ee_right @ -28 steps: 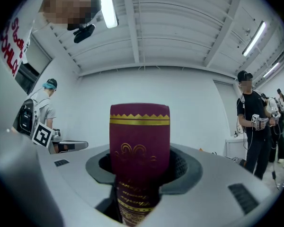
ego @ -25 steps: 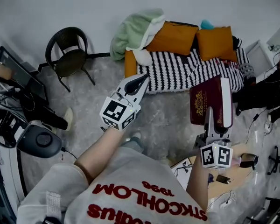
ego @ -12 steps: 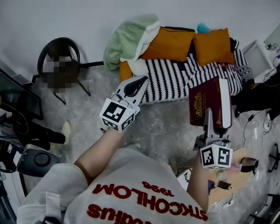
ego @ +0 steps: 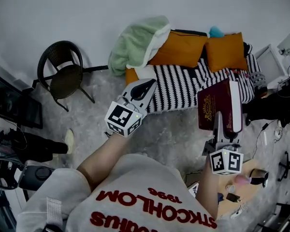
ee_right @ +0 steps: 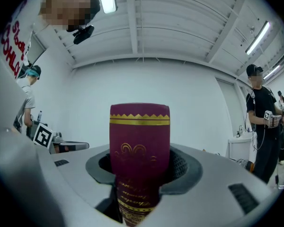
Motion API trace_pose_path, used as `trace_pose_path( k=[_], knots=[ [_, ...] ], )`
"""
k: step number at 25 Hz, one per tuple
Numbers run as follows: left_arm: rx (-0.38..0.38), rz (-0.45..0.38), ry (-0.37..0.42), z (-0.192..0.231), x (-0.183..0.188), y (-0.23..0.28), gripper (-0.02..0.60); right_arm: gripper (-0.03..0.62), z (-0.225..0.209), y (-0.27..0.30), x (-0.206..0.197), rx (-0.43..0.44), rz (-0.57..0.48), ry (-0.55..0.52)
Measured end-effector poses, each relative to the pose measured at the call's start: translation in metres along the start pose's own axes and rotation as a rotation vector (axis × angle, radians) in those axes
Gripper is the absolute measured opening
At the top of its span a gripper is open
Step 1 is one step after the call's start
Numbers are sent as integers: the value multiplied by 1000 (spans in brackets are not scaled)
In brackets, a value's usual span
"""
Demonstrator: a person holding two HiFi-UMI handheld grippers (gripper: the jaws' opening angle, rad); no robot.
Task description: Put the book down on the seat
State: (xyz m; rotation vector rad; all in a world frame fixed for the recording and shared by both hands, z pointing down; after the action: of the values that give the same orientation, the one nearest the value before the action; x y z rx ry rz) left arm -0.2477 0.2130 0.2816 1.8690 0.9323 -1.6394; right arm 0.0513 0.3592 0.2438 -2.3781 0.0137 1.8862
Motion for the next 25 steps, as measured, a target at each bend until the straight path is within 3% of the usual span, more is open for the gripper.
trace_pose_path(
  k=[13,20,25],
  knots=[
    [-14,14,-1,18,-20,16,17,241,-9,29,-15,9,10,2],
    [21,28,-3,14,-31,19,15,241,-24,39,-27,30,32,20],
    [69,44,-9,40,-46,30,15,241,-32,81,-38,64,38,26]
  ],
)
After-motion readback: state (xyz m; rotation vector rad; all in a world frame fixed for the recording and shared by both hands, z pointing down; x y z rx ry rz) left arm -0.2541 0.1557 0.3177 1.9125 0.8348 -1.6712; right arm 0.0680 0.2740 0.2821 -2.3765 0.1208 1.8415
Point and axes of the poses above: the fingertips, and each gripper's own axes: y forward along the fingers, z to its left, x out of its top, the point moved 9 cm from there along -y, backward along the fingers, and after that the axes turned 11 degrees about y, right-handed, at the moved point
